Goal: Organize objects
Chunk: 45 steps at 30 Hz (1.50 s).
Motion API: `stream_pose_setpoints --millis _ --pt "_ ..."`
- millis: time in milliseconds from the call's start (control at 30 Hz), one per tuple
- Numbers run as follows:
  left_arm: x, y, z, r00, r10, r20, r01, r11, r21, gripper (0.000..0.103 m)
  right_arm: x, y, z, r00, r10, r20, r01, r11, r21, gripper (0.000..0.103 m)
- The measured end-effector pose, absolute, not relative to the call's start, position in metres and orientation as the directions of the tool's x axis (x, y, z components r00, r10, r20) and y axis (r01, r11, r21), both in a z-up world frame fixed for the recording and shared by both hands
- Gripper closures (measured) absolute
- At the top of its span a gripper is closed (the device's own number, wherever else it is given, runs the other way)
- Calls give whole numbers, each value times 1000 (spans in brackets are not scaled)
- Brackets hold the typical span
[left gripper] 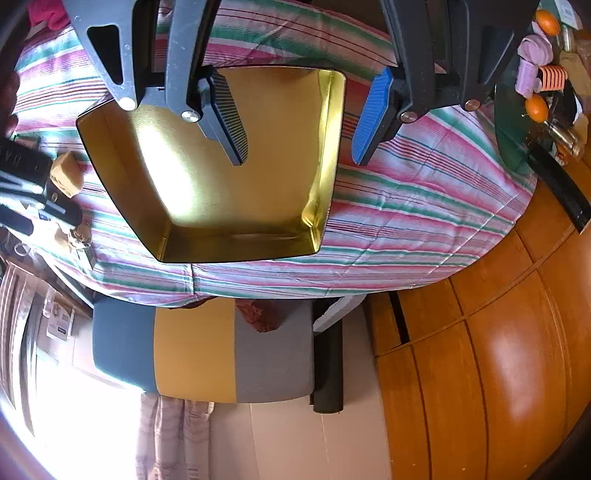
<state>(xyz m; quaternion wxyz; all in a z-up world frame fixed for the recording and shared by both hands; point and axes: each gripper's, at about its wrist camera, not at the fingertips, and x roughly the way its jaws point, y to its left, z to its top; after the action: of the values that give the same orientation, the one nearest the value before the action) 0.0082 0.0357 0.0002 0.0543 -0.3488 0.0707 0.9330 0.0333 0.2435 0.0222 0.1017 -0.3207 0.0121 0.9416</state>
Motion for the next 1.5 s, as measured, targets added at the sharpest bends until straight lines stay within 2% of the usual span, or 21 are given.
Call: stream_pose_setpoints --millis 467,533,667,700,733,967,1100,1167,1267,1333,1400,1500 --pt "4 82 1 -728 124 -674 -279 -952 126 43 46 332 45 -753 277 -597 -326 -945 -28 0" --pt "2 90 0 -702 180 -689 -335 -938 96 43 50 352 48 -745 298 -596 -352 -936 -28 0" --pt "0 103 1 -609 351 -711 -462 -886 -41 41 56 389 50 -726 343 -597 -405 -914 -33 0" --pt "0 107 2 -597 372 -711 -478 -877 -57 35 59 400 50 -721 354 -596 -421 -907 -29 0" --pt "0 113 4 -585 391 -710 -495 -866 -69 35 61 412 48 -713 366 -598 -441 -897 -23 0" --pt "4 184 13 -507 480 -716 -653 -756 -44 35 83 495 23 -644 430 -632 -574 -818 28 0" --pt "0 231 8 -386 535 -752 -719 -685 -118 36 98 527 2 -618 426 -661 -639 -762 106 0" --pt "-3 259 0 -335 544 -769 -736 -661 -146 36 98 539 -4 -598 404 -693 -658 -740 137 0" --pt "-9 292 -16 -261 547 -795 -741 -642 -199 34 107 552 1 -619 386 -684 -673 -710 208 0" --pt "-14 313 -30 -224 528 -819 -729 -649 -219 29 115 559 4 -639 369 -675 -673 -692 260 0" --pt "-22 329 -47 -203 509 -836 -716 -660 -228 20 117 561 5 -645 360 -674 -675 -681 283 0" --pt "-34 345 -66 -180 478 -860 -687 -686 -238 19 116 564 7 -658 350 -666 -672 -673 310 0"
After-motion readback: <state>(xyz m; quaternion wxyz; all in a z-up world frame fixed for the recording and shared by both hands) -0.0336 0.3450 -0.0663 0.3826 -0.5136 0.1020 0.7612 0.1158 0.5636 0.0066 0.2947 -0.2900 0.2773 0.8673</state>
